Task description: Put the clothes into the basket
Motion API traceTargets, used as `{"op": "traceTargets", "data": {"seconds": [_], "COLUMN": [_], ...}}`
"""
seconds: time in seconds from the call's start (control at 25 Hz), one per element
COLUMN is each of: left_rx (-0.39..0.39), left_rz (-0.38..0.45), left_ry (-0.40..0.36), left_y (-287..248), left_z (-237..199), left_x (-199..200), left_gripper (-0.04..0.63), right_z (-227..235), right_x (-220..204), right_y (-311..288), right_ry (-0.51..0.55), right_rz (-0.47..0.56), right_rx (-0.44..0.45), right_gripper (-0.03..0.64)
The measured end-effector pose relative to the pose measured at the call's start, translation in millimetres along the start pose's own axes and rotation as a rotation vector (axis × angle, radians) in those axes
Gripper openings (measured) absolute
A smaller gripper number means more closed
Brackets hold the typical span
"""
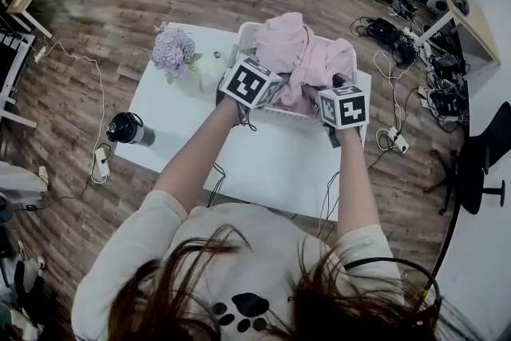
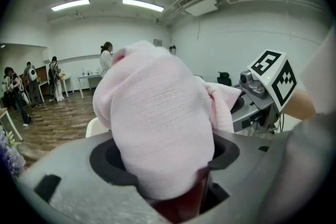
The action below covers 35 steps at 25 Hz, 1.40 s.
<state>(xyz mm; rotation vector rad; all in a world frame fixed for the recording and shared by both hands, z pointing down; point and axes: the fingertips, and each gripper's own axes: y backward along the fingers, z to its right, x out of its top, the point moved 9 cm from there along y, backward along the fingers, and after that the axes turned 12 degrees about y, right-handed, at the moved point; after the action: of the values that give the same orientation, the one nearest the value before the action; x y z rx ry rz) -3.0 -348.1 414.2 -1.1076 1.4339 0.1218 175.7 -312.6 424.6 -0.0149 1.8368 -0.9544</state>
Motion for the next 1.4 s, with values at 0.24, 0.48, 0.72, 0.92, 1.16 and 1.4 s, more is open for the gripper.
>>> {"op": "traceTargets", "data": {"seconds": [0.24, 0.48, 0.72, 0.92, 1.16, 1.4], "left_rx": [0.011, 0.032, 0.043, 0.070, 0.090, 0.081], "left_rz": [0.030, 0.096, 0.115, 0.146, 0.193, 0.224], "left_ry": [0.054, 0.038, 0.047, 0.046, 0.033, 0.042], "left_y": [13, 23, 30, 34, 38, 45], "left_z": [-1, 9, 15, 21, 35, 45], "left_x": [-10, -5, -15, -25, -28, -33], "left_gripper": [0.357, 0.357, 0.356, 0.174, 0.011, 0.011], "right_z": [4, -5, -19, -30, -42, -51], "right_x": [-7, -2, 3, 4, 1, 3], "right_y": [28, 34, 39, 48, 54, 62], "right_ry": [-0.088, -0.077, -0.068, -0.047, -0.045, -0.041], "right_rz": [0.070, 0.128, 0.161, 0.201, 0.224, 0.263], "right_rx": [-0.043, -0.050, -0.085, -0.132, -0.149, -0.174], "right_gripper": [0.304, 0.302, 0.207, 0.025, 0.014, 0.014]}}
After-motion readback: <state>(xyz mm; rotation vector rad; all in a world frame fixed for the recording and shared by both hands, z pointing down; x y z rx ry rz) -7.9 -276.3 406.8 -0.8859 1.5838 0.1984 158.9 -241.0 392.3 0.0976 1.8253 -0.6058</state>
